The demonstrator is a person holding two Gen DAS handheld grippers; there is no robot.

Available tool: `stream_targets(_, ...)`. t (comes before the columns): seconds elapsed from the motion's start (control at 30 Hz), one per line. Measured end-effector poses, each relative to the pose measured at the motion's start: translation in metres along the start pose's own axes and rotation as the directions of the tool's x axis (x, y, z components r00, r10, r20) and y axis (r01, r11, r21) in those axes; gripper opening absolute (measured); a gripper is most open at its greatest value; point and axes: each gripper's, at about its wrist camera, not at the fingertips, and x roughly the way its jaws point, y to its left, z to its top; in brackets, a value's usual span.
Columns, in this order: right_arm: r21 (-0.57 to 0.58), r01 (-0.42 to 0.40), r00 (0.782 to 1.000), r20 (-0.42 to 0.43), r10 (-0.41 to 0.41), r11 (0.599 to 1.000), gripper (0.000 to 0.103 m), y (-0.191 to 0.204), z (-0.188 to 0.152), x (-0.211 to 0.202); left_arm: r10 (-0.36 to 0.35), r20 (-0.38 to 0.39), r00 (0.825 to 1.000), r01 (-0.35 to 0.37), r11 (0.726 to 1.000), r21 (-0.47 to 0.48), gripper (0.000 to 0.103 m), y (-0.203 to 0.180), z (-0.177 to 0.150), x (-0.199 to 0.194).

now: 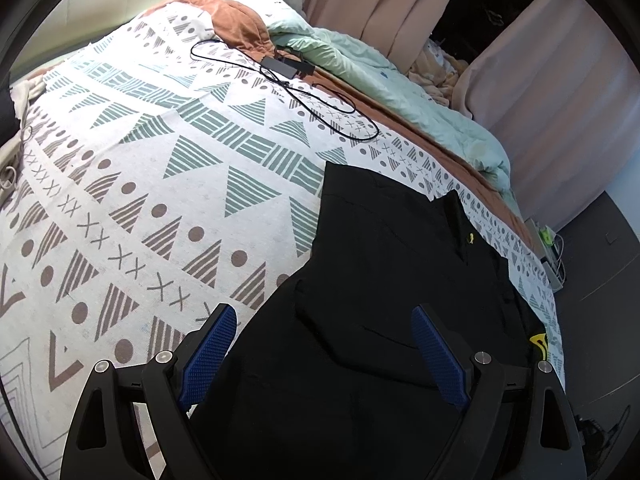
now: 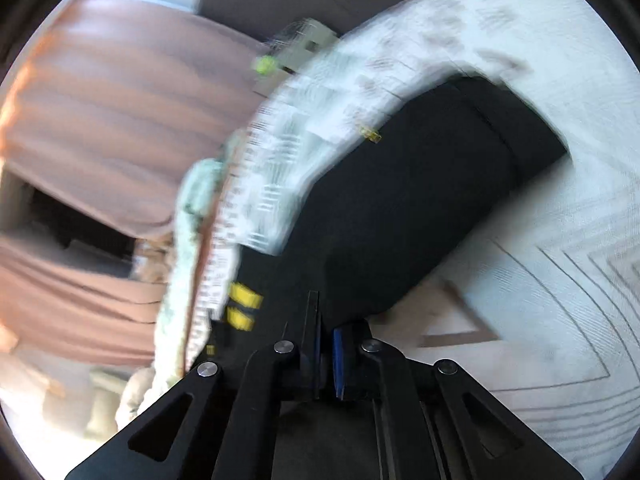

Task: Fold large clothes

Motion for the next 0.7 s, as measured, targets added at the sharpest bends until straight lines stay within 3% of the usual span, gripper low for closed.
stream_targets(0.13,-0.111,-0.098,0.995,0.021,0.101,0.989,0.005,0.046,-0.009,-0.015,-0.023,0.001,1.0,0.023,1.0,-0.021,0.09,0.004,0.002,-0.005)
stream_targets(0.27,-0.19,-0.196,0.98,-0.018,0.197,0.962,0.005,0.089,-0.029,-0.019,-0.051,0.001,0.999,0.051,0.997,-0.05,0.09,0.012,0.004,-0.012)
stream_targets(0.53,-0.327,-0.376,0.926,-0.164,0.34,0.867,0.005,0.172,-0.095,-0.018,-0.068,0.019,0.997,0.07,0.993,-0.093,0.09,0.04,0.014,-0.031)
stream_targets(0.7,-0.376,-0.428,0.897,-0.291,0.334,0.822,0.005,0.208,-0.15,-0.003,-0.073,0.046,0.996,0.079,0.988,-0.136,0.09,0.061,0.022,-0.045)
